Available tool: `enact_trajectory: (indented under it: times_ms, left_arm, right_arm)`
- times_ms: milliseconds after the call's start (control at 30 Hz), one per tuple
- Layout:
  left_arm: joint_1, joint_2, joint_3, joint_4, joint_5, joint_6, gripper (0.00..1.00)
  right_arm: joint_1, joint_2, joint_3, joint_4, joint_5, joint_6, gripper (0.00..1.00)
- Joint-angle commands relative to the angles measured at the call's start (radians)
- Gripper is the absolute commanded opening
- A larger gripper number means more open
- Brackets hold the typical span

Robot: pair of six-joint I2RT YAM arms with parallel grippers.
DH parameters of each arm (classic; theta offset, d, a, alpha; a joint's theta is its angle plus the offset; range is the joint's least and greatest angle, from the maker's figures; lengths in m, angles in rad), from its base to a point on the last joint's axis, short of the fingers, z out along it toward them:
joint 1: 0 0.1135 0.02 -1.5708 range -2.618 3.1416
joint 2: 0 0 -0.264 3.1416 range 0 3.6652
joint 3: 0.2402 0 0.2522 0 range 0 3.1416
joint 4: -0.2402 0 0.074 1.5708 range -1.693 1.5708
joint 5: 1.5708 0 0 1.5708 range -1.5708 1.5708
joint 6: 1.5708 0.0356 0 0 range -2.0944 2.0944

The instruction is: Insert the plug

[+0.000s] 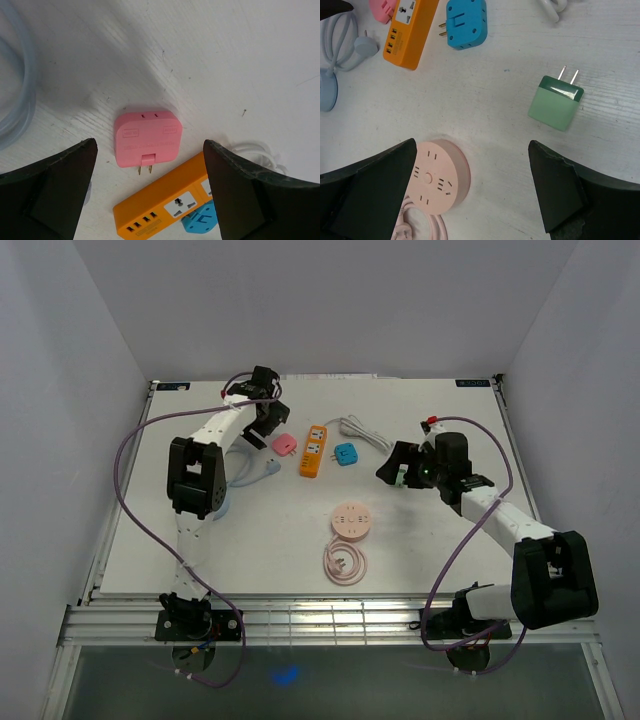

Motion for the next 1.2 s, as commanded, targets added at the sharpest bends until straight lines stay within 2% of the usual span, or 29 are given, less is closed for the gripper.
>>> enact_trajectory:
  times_ms: [0,433,800,1167]
  left_arm:
    - [-0.006,-0.001,0.044,-0.032,0.012,0.035,0.98]
    - [-0.026,0.103,0.128,-0.013,0.027,0.098,0.98]
    - [-0.027,0.145,0.136,-0.016,0.038,0.112,0.98]
    - [-0.026,0.186,0.150,-0.045,0.037,0.126,0.83]
  right_arm:
    - [-0.012,-0.035,-0.019,0.065,-0.038,-0.008,0.98]
    - [-0.032,-0.046,-0.040,0.092,-0.084,0.000,0.98]
    - [-0.041,-0.045,-0.046,0.105,-0.100,0.007,0.98]
    - [-0.064,-0.066,-0.073,0.134,-0.135,0.019,0.98]
